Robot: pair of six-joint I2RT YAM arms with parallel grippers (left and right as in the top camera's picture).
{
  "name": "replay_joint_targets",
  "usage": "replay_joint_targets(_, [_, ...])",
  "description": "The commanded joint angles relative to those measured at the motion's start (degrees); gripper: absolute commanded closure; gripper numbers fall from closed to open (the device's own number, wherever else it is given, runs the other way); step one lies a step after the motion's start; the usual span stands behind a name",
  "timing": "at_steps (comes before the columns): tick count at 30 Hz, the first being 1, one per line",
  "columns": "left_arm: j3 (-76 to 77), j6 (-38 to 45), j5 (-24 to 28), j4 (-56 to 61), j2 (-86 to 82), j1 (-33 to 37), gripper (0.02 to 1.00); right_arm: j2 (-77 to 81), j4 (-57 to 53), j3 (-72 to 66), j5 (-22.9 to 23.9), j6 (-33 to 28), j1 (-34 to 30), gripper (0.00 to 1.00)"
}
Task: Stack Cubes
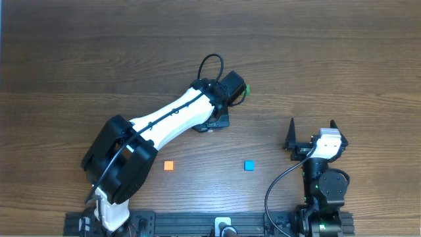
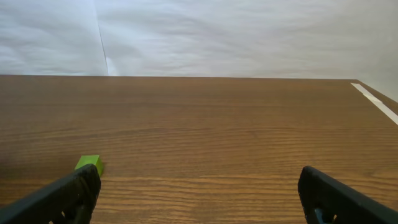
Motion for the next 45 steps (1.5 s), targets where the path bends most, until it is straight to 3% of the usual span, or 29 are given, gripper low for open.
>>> replay_joint_targets(1, [-0.5,-0.8,0.2,0.2,1.0,0.2,0.978,-0.2,-0.1,-0.3,-0.5,0.0,-0.4,0.007])
replay_joint_targets(20, [-0.5,-0.8,0.2,1.0,1.8,0.2,0.947,-0.2,-0.1,-0.3,-0.5,0.0,-0.4,0.007])
replay_joint_targets(22, [-0.5,-0.8,0.2,1.0,1.8,0.2,0.89,-0.2,-0.1,-0.3,-0.5,0.0,-0.4,0.007])
replay_joint_targets(31, [-0.5,-0.9,0.2,1.0,1.8,0.2,0.424,-0.2,-0.1,-0.3,-0.5,0.0,-0.4,0.007])
replay_joint_targets(37, [-0.5,-0.8,0.6,1.0,1.3,0.2,0.027,-0.2,-0.1,-0.3,-0.5,0.0,-0.4,0.009])
replay_joint_targets(45, [-0.5,2.0,0.5,0.4,-9.5,0.2,0.018,-0.2,-0.1,-0.3,-0.5,0.0,-0.4,0.007])
